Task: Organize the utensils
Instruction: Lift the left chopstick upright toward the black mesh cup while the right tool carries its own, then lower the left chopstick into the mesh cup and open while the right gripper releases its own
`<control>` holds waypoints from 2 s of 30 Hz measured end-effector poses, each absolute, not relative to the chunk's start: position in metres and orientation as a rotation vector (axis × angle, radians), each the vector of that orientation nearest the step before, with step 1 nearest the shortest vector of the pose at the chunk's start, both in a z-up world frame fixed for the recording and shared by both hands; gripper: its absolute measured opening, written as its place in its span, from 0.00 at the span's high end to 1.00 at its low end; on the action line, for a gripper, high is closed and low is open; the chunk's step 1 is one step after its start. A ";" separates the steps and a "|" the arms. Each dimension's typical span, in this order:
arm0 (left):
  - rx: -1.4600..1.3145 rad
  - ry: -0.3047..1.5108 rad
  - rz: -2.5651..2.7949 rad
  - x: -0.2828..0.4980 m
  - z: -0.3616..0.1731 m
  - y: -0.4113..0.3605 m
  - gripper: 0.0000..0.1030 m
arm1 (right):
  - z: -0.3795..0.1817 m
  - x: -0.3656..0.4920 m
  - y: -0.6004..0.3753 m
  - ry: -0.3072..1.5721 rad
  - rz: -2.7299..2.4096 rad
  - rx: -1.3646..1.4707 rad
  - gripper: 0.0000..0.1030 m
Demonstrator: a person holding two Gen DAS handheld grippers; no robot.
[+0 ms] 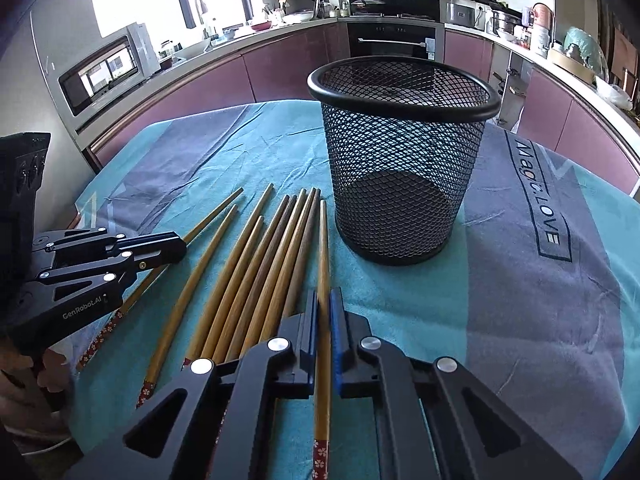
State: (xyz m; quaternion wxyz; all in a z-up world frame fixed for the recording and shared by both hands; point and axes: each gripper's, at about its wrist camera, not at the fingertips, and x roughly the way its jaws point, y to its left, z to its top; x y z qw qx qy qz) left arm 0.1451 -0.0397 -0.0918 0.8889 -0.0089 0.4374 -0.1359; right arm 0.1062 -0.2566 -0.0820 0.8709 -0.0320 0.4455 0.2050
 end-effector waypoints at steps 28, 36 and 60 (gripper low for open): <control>-0.231 0.585 -0.564 0.125 0.068 -0.007 0.93 | 0.039 0.098 -0.306 0.567 0.593 0.116 0.95; -0.247 0.487 -0.594 0.133 0.121 -0.018 0.93 | 0.073 0.111 -0.315 0.491 0.595 0.099 0.95; -0.114 0.608 -0.620 0.221 0.100 -0.101 0.93 | 0.059 0.178 -0.314 0.591 0.506 0.034 0.95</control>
